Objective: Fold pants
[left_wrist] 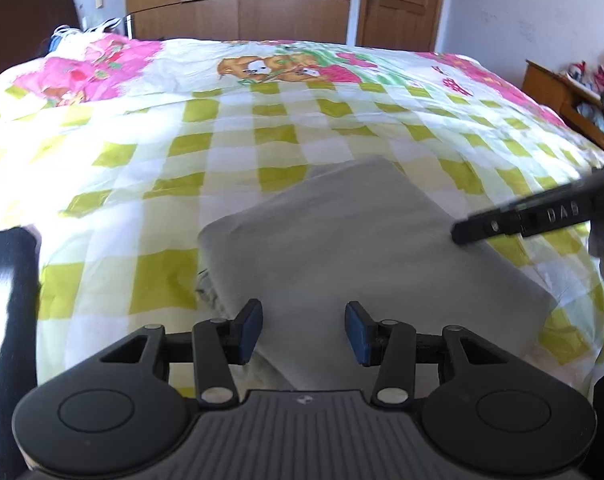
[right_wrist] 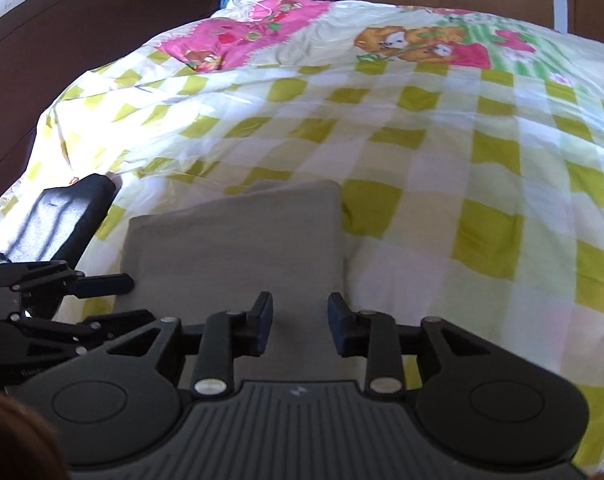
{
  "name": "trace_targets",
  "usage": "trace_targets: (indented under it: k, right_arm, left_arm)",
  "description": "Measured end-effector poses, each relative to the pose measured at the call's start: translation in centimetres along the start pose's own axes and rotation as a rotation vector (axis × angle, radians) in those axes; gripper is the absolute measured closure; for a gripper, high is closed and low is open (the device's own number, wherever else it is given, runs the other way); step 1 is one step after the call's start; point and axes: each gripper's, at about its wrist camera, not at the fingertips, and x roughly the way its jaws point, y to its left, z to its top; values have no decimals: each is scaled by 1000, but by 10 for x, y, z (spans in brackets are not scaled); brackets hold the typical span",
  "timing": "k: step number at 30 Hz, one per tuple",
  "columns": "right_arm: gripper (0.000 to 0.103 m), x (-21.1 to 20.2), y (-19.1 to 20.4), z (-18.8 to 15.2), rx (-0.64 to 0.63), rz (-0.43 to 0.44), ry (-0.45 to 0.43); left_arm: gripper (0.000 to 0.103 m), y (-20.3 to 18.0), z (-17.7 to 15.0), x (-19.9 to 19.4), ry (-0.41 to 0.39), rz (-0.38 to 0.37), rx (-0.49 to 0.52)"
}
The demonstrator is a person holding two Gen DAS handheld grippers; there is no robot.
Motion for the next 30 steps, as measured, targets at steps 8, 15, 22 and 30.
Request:
trace_targets:
  k: [8, 15, 22, 30]
  right_arm:
    - [59, 17, -28, -16, 138, 123, 42]
    - [58, 18, -26, -25, 168, 171, 56]
    - [68, 15, -18, -25, 159, 130, 68]
    - [65, 12, -3, -27, 116, 56, 91]
  left_arm:
    - [45, 3, -1, 14, 57, 18, -50]
    - [45, -2, -1, 27, 90, 34, 8]
    - [44, -4, -2, 25, 85, 40, 55]
    - [44, -2, -3, 22, 71, 30, 66]
